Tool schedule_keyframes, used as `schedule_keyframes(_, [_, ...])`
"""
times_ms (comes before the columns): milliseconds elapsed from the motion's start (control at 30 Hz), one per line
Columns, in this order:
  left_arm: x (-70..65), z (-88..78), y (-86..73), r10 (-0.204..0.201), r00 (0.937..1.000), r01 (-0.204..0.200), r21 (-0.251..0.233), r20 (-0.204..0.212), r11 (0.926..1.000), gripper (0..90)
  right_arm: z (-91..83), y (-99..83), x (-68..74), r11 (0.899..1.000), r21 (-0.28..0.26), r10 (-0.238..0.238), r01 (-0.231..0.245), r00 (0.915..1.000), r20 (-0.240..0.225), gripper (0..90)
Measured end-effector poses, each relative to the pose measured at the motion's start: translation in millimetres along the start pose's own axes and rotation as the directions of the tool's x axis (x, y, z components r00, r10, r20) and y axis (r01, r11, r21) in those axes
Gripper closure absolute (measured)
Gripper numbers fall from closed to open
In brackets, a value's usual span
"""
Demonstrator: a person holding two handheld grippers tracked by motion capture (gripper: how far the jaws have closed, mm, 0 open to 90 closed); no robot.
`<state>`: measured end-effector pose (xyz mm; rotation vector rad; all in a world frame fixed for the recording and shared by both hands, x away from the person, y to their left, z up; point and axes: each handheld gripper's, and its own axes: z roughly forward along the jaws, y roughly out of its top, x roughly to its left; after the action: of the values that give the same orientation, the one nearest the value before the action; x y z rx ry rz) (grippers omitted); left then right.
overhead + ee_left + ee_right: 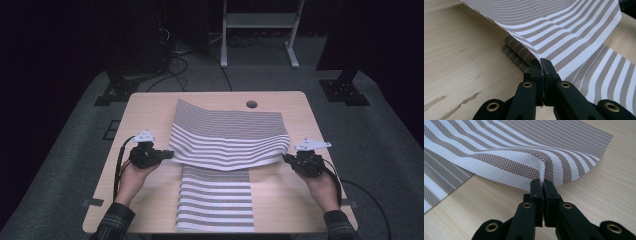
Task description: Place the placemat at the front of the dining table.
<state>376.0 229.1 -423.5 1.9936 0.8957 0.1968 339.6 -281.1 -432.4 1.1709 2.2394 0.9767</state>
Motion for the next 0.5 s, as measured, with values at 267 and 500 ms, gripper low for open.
schedule_keyframes(267, [13.7,0.4,6.1,-0.017,0.9997,0.017,-0.017,-0.015,0.9997,89.5,11.7,18.3,-5.7,1.0,-0.024,0.003,-0.004,1.0,-0.003,87.9])
schedule_keyframes(500, [25.0,0.4,8.5,-0.036,0.9989,0.036,-0.023,-0.029,0.9991,89.6,22.2,29.0,-8.9,0.999,-0.032,0.004,-0.004,0.9999,-0.013,87.9])
